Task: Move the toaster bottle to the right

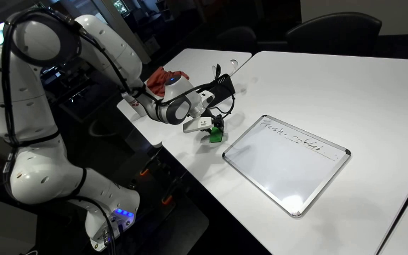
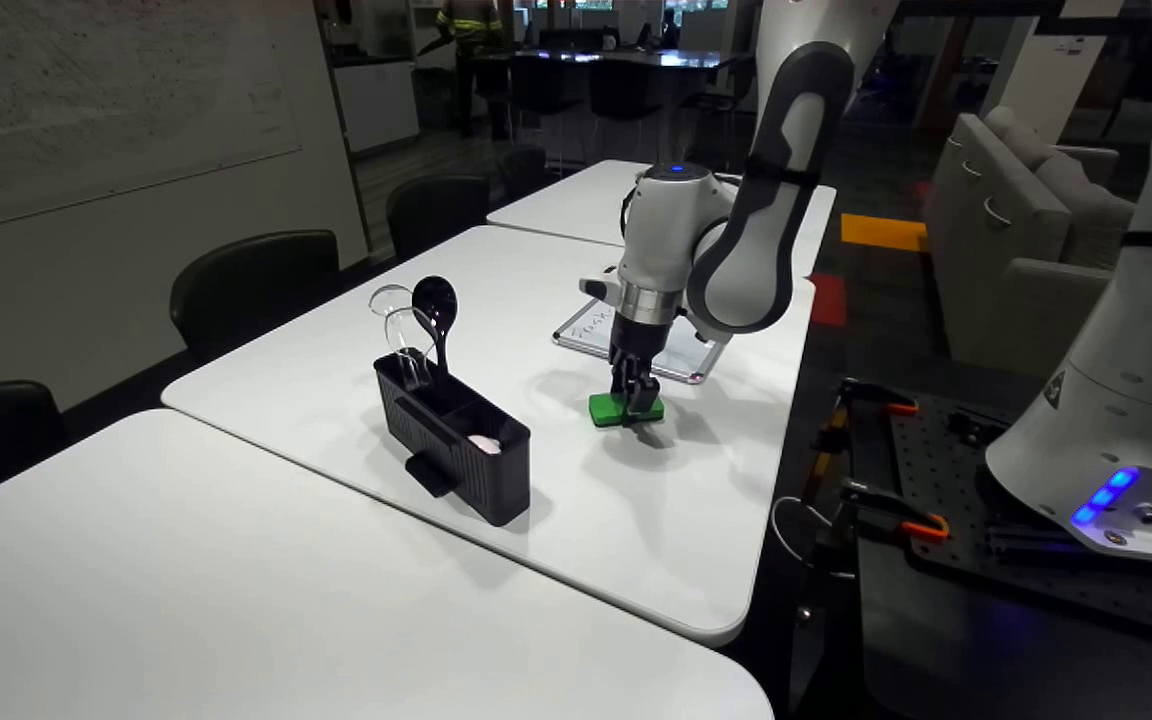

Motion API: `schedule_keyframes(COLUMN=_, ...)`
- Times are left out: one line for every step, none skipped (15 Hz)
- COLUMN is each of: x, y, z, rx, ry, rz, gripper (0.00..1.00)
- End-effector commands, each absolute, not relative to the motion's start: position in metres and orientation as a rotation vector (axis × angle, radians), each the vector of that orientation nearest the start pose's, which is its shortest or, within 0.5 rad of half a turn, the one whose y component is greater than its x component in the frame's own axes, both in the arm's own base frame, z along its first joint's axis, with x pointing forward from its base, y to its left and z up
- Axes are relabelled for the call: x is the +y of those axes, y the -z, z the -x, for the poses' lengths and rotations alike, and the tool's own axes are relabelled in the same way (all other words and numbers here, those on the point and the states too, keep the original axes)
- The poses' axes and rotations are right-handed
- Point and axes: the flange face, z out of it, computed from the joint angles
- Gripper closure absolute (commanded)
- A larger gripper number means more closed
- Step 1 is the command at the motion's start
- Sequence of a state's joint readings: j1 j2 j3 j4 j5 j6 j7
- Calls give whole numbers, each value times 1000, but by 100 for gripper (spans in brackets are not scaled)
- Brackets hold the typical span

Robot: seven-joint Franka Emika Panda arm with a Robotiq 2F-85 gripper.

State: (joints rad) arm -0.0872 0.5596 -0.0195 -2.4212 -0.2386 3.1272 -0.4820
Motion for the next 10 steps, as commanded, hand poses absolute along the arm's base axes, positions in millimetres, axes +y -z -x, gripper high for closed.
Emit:
schedule_keyframes(x=-30, y=-100, z=-485, rx=-966, ry=222, rz=3058, gripper=68)
schedule_keyframes(x=-29, y=-104, z=-482, rx=-961, ry=211, rz=3054, gripper=68)
schedule_keyframes(x=-30, y=-110, z=-479, rx=-942, ry=199, rz=3066, gripper=68)
schedule_keyframes(x=-34, y=-123, z=-472, rx=-906, ry=222, rz=3086, gripper=68)
schedule_keyframes(x=-43, y=-136, z=-466, rx=-840, ry=252, rz=3117, gripper=68)
schedule_keyframes(x=-55, y=-150, z=-460, rx=-747, ry=269, rz=3158, gripper=68)
schedule_keyframes(x=-70, y=-163, z=-455, rx=-648, ry=292, rz=3196, gripper=68)
schedule_keyframes(x=-88, y=-177, z=-448, rx=-564, ry=285, rz=3230, gripper=68)
schedule_keyframes(x=-108, y=-188, z=-445, rx=-484, ry=285, rz=3266, gripper=68)
schedule_keyframes(x=-130, y=-200, z=-440, rx=-400, ry=278, rz=3304, gripper=68)
